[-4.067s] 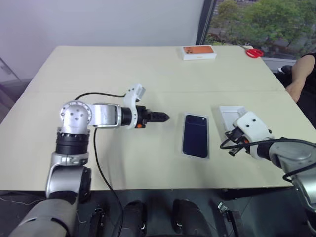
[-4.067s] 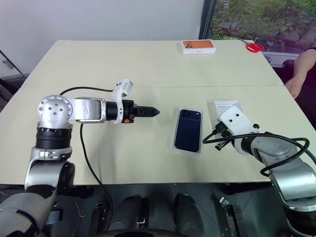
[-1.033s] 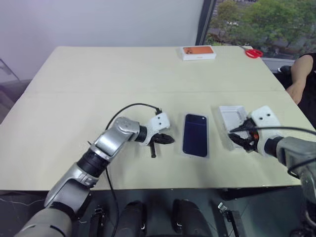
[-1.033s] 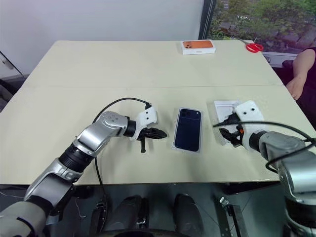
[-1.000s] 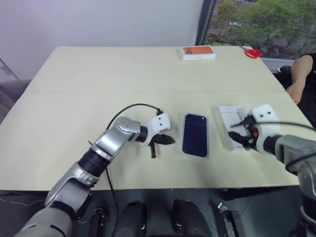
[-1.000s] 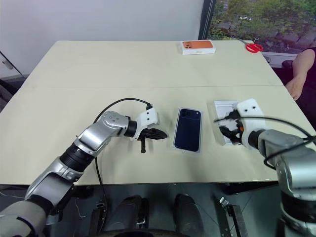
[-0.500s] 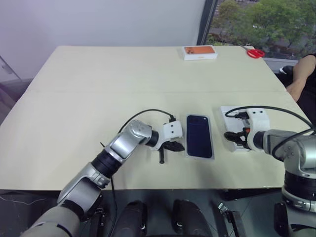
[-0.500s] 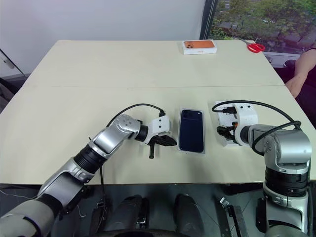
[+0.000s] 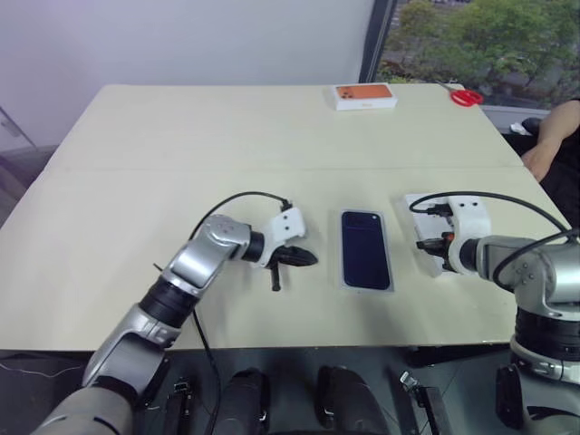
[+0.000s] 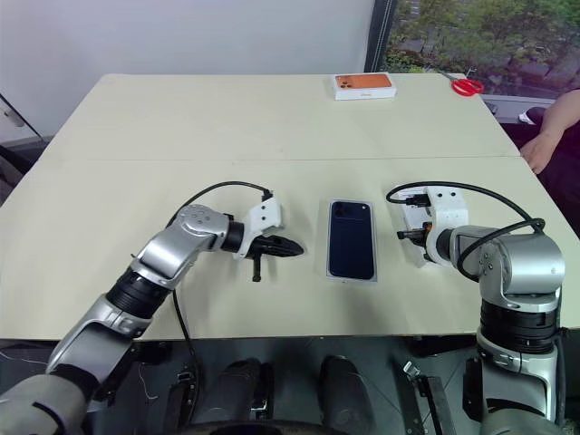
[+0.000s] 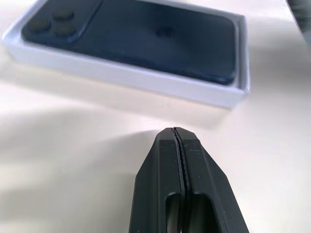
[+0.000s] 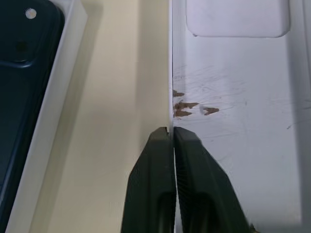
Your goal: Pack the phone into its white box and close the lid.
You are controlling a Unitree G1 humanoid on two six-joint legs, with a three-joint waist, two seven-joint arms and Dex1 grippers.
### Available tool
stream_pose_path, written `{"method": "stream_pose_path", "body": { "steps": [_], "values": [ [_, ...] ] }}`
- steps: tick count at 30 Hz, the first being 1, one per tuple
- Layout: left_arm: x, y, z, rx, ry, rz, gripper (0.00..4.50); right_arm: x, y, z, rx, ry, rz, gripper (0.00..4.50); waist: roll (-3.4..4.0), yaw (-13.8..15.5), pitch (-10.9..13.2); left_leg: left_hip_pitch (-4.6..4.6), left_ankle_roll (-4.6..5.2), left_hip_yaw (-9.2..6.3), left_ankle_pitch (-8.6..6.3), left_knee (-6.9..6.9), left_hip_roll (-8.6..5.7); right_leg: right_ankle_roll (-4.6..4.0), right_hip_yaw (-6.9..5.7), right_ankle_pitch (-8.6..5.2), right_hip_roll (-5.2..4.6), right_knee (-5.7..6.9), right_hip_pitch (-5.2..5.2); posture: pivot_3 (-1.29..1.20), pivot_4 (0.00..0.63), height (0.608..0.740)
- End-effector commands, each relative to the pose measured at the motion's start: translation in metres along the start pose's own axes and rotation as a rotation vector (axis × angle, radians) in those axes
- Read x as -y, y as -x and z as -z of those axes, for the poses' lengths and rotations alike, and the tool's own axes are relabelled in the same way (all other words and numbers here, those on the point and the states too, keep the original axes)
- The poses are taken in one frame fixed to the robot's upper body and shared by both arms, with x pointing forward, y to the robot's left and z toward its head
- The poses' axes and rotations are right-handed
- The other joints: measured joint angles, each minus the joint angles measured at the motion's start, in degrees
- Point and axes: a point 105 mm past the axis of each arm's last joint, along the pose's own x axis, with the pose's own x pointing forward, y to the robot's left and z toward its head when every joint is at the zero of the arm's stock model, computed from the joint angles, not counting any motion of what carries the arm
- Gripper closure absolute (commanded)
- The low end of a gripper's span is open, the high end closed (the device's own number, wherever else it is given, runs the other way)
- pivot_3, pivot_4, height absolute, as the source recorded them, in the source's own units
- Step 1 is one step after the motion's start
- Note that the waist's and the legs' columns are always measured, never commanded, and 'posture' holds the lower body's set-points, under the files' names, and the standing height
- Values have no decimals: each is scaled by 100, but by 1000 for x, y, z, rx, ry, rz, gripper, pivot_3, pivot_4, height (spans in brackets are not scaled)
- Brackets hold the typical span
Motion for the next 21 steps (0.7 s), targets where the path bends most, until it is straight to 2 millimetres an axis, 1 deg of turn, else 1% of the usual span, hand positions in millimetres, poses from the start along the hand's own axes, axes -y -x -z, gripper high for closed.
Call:
{"method": "stream_pose_path", "body": {
  "steps": [1,4,7,10,12,13,15,17,18,20,21],
  "values": [
    [-6,12,-14,55,-20,-41,4500,-2,2,-5,14,-1,-11,4457,0,8,0,0,0,0,0,0,0,0,0,0,0,0,0,0,150,740],
    [-8,16,-10,50,-9,-58,4500,-1,7,-13,44,2,-21,4457,0,5,0,0,0,1,0,0,-1,0,0,0,-1,-2,1,0,150,740],
    [-9,16,-7,48,1,-66,4500,2,10,-15,46,16,-6,4457,0,4,0,0,0,1,0,0,-1,0,0,0,0,-2,1,0,150,740],
    [-7,14,-6,52,9,-61,4500,-3,10,-9,0,76,-43,4457,2,2,1,0,0,2,0,0,-1,0,1,0,0,-1,1,0,150,740],
    [-6,13,-6,52,9,-57,4500,-3,10,-7,-6,77,-43,4457,2,4,1,0,0,1,0,0,-1,0,0,0,0,-2,1,0,150,740],
    [-6,12,-5,51,8,-55,4500,-2,9,-6,-9,72,-43,4212,2,4,2,0,0,1,0,0,-1,0,0,0,0,-2,1,0,150,740],
    [-6,12,-5,51,7,-53,4500,-2,9,-5,-18,72,-40,3566,2,5,1,0,0,1,0,0,-1,0,0,0,0,-2,1,0,150,740],
    [-5,11,-6,53,7,-50,4500,-2,8,-4,-25,75,-37,2568,2,5,1,0,0,1,0,0,-1,0,0,0,0,-2,1,0,150,740],
    [-5,11,-6,55,7,-48,4500,-1,7,-3,-27,73,-34,2000,2,5,1,0,0,2,0,0,-1,0,0,0,0,-2,1,0,150,740],
    [-3,11,-7,58,6,-36,4500,-1,5,-4,-36,57,-37,1078,2,4,2,0,0,1,0,0,-1,0,0,0,0,-2,1,0,150,740],
    [-1,11,-8,59,4,-27,4500,0,4,-4,-43,48,-41,1078,2,5,1,0,0,1,0,0,0,0,0,0,0,-2,1,0,150,740]
  ]
}}
